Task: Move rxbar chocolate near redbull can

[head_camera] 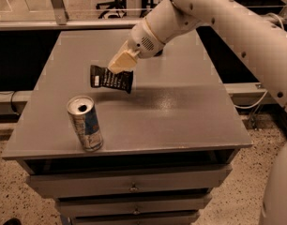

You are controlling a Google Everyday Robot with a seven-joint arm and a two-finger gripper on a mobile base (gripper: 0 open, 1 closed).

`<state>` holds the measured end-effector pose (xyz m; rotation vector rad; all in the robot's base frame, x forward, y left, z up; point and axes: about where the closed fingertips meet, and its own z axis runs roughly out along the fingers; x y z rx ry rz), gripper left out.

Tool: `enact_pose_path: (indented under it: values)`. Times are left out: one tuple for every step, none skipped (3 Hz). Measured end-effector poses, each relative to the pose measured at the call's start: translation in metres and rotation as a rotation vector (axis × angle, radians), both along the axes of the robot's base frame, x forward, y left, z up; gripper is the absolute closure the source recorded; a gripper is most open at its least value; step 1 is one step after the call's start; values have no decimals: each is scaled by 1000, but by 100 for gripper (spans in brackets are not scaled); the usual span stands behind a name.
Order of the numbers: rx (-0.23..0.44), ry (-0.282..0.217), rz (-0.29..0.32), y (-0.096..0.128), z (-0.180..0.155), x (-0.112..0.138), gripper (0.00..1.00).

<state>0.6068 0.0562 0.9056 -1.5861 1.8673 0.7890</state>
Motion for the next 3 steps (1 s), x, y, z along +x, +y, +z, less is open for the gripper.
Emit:
enact_pose_path:
  values:
    - [-5,60,6,-5,-8,-21,100]
    - [7,133,22,2,-22,-44,100]
    - [21,190,35,11,-32,-62,100]
